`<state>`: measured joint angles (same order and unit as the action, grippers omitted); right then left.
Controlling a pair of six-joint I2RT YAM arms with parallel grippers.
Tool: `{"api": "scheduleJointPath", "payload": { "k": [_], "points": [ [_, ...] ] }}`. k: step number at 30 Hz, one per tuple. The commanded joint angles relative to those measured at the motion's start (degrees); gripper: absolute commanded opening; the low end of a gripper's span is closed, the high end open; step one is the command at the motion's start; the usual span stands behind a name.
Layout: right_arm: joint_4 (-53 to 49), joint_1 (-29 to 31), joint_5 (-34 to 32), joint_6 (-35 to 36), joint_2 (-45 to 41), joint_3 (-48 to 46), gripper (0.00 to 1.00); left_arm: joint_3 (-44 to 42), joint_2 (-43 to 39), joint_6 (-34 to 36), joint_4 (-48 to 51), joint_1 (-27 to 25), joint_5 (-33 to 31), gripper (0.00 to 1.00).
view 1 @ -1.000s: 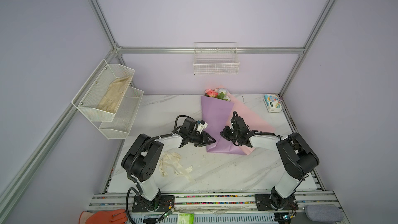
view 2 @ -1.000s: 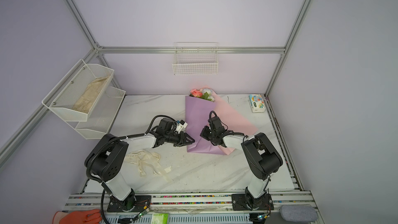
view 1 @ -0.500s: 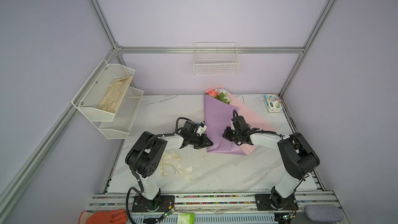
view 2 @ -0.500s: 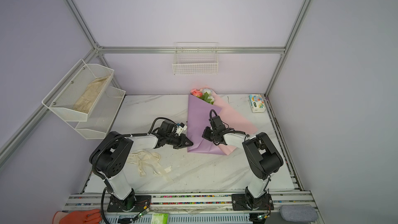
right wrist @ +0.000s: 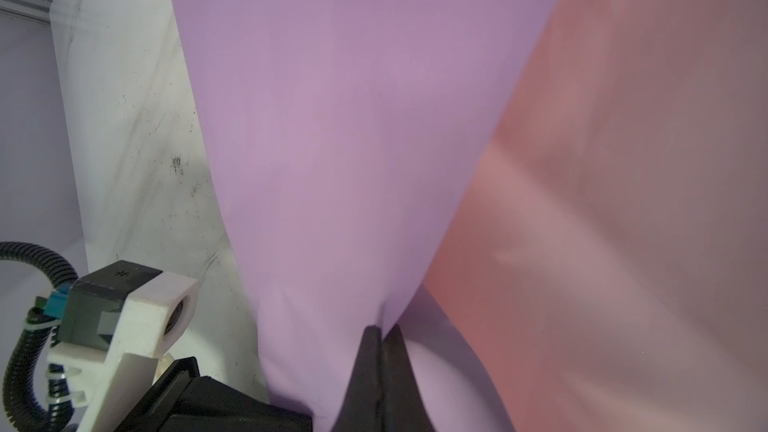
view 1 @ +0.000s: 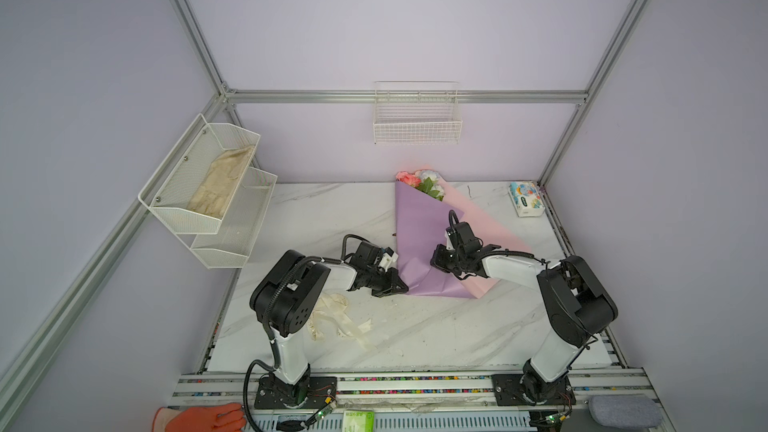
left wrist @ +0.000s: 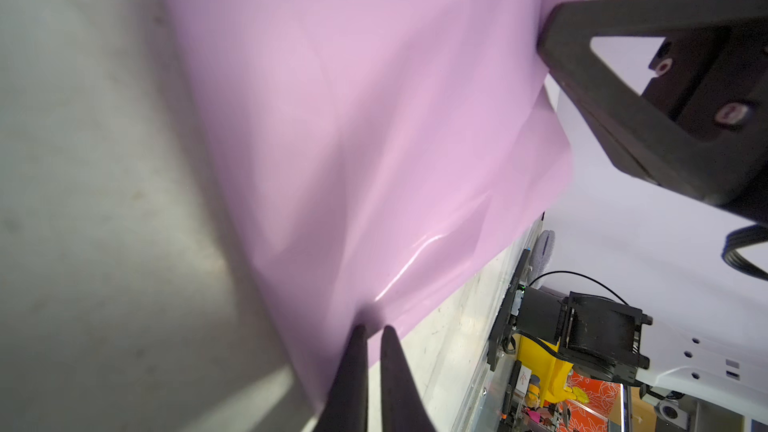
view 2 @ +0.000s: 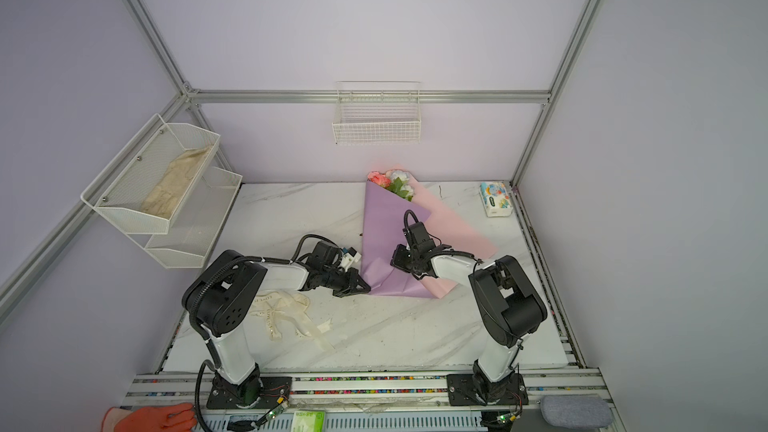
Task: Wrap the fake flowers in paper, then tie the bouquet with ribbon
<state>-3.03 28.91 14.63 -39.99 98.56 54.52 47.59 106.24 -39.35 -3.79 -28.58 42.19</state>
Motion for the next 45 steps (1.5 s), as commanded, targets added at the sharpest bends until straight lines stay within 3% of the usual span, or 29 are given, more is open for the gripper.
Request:
{"api": "scheduleJointPath", "payload": {
  "k": [1,4,9,15,20,28,36,45],
  "points": [
    [-3.0,-0.3,0.7,0.9,-1.9,1.5,0.0,-2.7,-0.4,1.7,1.1,-0.3,-1.5,0.12],
    [-4.9,-0.3,1.4,1.9,-2.7,2.4,0.0,-3.0,-4.5,1.7,1.2,-0.3,-0.2,0.14],
    [-6.4,-0.3,1.3,3.3,-4.0,1.9,0.0,-2.4,-11.6,0.2,-1.0,0.0,2.8,0.27],
    [-8.7,-0.3,0.7,4.4,-4.0,2.2,0.0,-0.5,-9.5,-2.3,-2.7,0.9,2.7,0.31],
    [-10.0,-0.3,-0.1,4.6,-4.4,1.7,0.0,1.6,-5.9,-2.2,-1.0,1.0,0.0,0.31],
    [-10.0,-0.3,-1.7,4.9,-3.7,0.8,0.0,2.9,-2.5,-1.2,-2.3,-0.1,1.4,0.3],
    [-10.6,-0.3,-3.8,4.4,-3.1,0.8,0.0,2.4,-0.7,0.8,-0.2,-1.2,0.4,0.23],
    [-10.7,-0.3,-4.6,5.0,-2.2,0.0,0.0,2.1,-9.1,4.5,4.2,-1.4,-0.5,0.21]
  ]
}}
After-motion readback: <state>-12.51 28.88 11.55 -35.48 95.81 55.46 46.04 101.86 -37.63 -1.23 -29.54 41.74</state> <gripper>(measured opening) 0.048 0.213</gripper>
